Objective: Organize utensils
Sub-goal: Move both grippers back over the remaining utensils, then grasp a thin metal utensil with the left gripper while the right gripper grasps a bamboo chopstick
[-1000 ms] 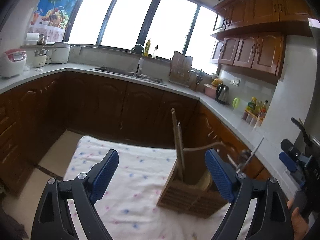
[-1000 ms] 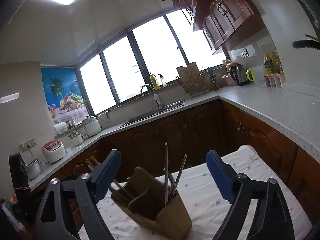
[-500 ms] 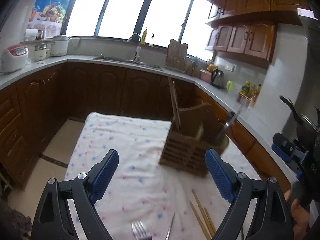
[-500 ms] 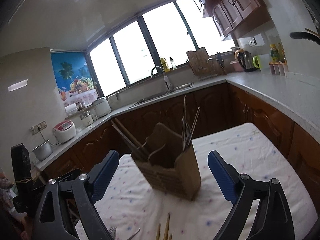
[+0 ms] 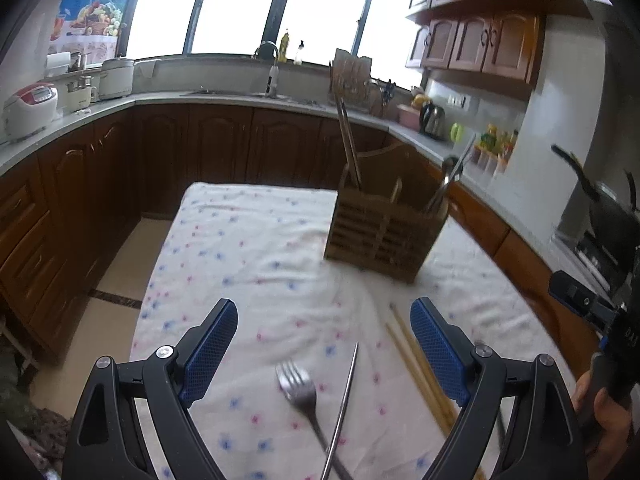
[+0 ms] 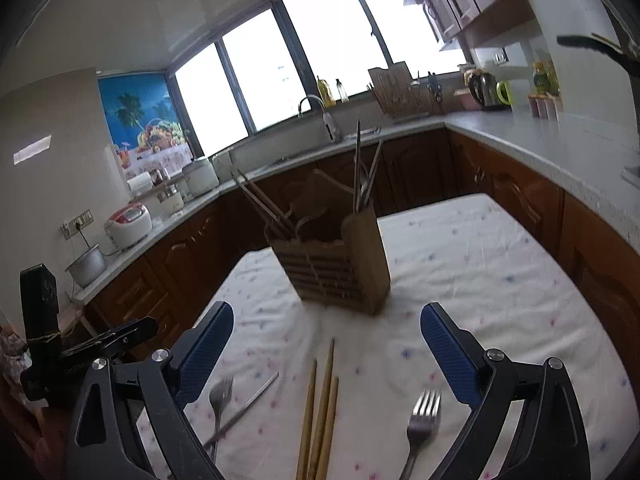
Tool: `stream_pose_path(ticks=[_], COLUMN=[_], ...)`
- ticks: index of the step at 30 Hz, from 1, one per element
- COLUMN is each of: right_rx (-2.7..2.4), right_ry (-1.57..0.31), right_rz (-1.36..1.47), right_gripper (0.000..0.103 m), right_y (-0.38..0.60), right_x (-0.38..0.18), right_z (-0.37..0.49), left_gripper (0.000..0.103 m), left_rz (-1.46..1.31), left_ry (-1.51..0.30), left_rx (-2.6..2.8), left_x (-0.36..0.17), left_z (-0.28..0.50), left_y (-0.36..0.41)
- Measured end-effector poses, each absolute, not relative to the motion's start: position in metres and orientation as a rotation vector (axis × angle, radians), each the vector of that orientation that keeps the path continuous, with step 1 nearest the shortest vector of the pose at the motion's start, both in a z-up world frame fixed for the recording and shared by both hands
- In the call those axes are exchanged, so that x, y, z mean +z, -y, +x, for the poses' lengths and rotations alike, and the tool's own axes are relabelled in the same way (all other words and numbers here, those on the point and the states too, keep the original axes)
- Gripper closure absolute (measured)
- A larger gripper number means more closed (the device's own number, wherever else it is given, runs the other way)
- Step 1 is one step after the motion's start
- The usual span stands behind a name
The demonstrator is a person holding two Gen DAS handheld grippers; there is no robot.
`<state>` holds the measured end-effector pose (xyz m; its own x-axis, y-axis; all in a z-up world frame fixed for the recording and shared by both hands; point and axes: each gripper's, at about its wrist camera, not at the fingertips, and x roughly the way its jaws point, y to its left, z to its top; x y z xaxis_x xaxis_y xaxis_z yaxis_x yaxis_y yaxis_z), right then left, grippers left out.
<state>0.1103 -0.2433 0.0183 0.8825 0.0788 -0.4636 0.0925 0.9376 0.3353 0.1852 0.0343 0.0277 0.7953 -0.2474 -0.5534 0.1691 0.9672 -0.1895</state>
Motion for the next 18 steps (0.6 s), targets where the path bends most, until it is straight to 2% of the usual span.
stream_pose_path(ticks=[18], right_rx=[0.016], right_ry=[-0.58], right_rz=[0.36], right_gripper=[0.008], right_y=[0.234], right_x=[-0.005], right_z=[0.119], left_gripper=[0.016], left_rz=[0.012], left_ry=[-0.759], left_rx=[-0.277], left_x=[0.012], left_z=[0.2], left_y=[-0.004])
